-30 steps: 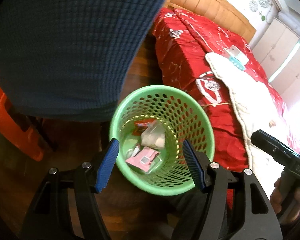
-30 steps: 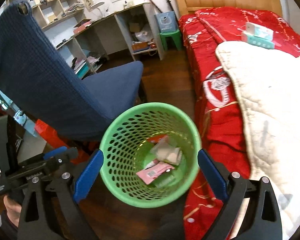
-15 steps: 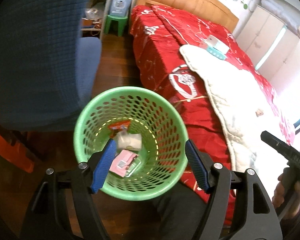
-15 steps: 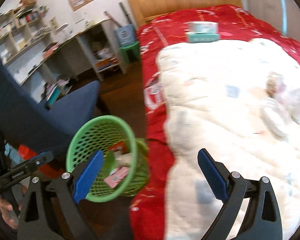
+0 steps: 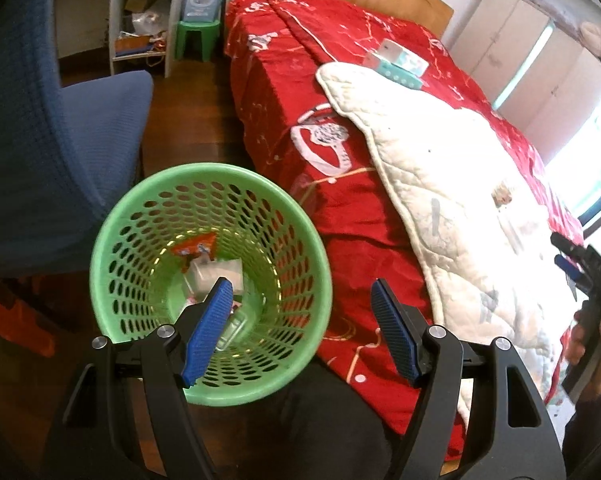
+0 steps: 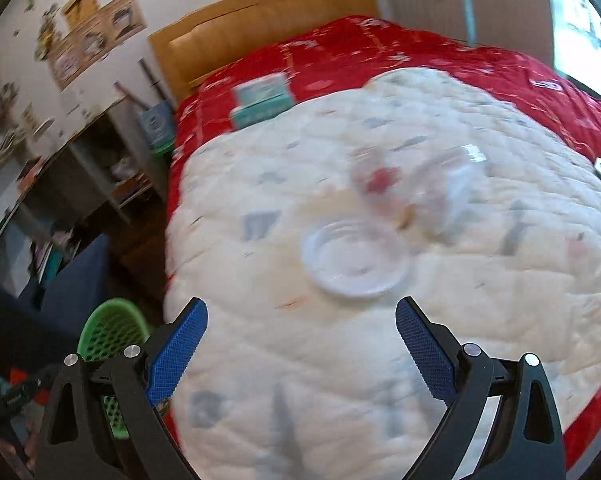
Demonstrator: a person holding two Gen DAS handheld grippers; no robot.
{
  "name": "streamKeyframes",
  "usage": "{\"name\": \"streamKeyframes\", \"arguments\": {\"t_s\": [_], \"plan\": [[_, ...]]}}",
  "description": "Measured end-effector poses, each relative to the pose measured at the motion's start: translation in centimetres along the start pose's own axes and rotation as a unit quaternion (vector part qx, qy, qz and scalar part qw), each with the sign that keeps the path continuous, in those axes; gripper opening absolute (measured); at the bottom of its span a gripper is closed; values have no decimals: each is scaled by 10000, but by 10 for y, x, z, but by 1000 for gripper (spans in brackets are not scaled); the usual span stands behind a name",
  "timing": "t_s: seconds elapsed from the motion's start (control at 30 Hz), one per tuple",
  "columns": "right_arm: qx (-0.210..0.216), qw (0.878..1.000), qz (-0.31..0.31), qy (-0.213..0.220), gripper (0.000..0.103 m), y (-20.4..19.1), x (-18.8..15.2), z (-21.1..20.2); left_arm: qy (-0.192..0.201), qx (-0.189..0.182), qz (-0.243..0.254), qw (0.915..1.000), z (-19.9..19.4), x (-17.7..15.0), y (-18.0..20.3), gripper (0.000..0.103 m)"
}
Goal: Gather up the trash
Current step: 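Move both open grippers back over the trash on the quilt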
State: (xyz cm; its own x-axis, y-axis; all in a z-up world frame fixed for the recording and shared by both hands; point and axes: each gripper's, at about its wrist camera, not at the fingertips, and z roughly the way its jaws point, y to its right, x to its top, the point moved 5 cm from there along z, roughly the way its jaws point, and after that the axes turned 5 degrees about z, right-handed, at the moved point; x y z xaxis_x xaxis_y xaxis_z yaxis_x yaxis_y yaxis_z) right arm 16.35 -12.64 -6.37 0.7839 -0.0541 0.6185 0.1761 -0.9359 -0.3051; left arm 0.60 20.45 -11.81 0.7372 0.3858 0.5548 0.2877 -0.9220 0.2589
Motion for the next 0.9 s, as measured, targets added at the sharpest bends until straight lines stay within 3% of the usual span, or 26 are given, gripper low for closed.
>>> {"name": "streamKeyframes", "arguments": {"t_s": [0.23,0.37,0.63,0.9], "plan": [[-358,9987,315,176,92,58,36,-6,-121,-68,169,9998,13,5,24,71],[-387,9987,325,73,92,73,36,0,-177,-113,265,9994,21,7,37,71],[-144,9996,153,-204,92,53,22,31,-308,-122,398,9987,32,6,49,71],[-30,9996,259,-97,92,38,54,59,-400,-81,242,9989,41,6,37,71]]}}
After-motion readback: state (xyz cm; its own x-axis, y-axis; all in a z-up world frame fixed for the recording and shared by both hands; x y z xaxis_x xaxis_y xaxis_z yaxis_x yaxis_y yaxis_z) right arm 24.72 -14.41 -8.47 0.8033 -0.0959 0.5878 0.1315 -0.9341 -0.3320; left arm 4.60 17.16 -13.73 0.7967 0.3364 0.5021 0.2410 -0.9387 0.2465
